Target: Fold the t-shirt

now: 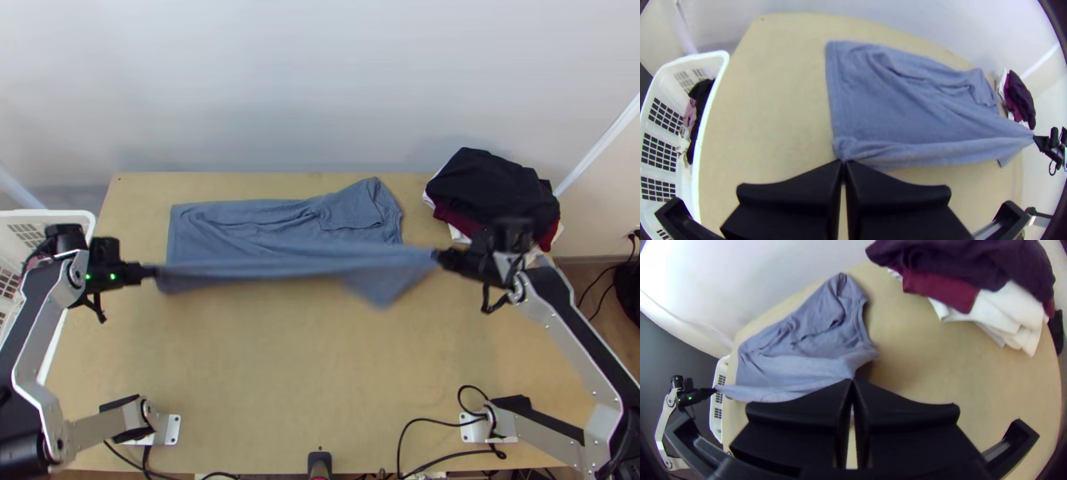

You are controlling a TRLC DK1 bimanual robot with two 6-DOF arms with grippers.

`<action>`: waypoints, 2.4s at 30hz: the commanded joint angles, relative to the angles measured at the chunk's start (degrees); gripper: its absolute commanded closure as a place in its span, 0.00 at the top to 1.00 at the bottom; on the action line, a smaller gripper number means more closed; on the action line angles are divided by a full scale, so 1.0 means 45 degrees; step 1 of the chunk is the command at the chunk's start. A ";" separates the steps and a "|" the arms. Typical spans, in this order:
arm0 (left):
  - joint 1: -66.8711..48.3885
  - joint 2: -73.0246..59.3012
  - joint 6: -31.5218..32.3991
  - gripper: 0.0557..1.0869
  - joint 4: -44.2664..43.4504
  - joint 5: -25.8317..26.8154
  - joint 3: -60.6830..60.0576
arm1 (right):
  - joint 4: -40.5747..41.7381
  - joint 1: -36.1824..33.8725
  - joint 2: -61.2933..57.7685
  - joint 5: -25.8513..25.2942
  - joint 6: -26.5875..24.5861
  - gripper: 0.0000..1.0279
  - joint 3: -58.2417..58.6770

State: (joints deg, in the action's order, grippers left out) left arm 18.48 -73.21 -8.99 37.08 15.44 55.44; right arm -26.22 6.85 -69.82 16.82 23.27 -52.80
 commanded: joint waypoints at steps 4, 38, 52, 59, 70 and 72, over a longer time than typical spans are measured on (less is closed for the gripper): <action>-0.0376 0.0683 0.2760 0.04 -0.1170 -0.1635 0.2231 | 0.0475 -0.0097 -0.0031 -0.1042 -0.0639 0.03 -0.2272; -0.2739 -0.1114 0.4635 0.04 -0.4568 -0.5892 1.2875 | 0.2545 0.1622 -0.4777 -0.3484 -0.2592 0.03 -1.6744; -0.2700 0.3163 0.3835 0.04 -0.5662 -0.6010 1.1606 | -0.0287 0.1876 0.1707 -0.3484 -0.2944 0.03 -1.4205; -0.2818 0.5195 0.3874 0.04 -0.4900 -0.5912 1.0492 | -0.2006 0.1544 0.3680 -0.3503 -0.2924 0.03 -1.3385; -0.2974 0.7128 0.4792 0.04 -0.3592 -0.5717 0.6840 | -0.2279 0.1798 0.4578 -0.3484 -0.1870 0.03 -1.0182; -0.3052 0.7714 0.4772 0.04 -0.3435 -0.5502 0.5473 | -0.2084 0.2247 0.4871 -0.3484 -0.1713 0.03 -0.8561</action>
State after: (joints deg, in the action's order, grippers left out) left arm 5.15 -42.06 11.16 21.02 -9.54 86.21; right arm -36.58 15.44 -49.34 2.26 13.52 -98.56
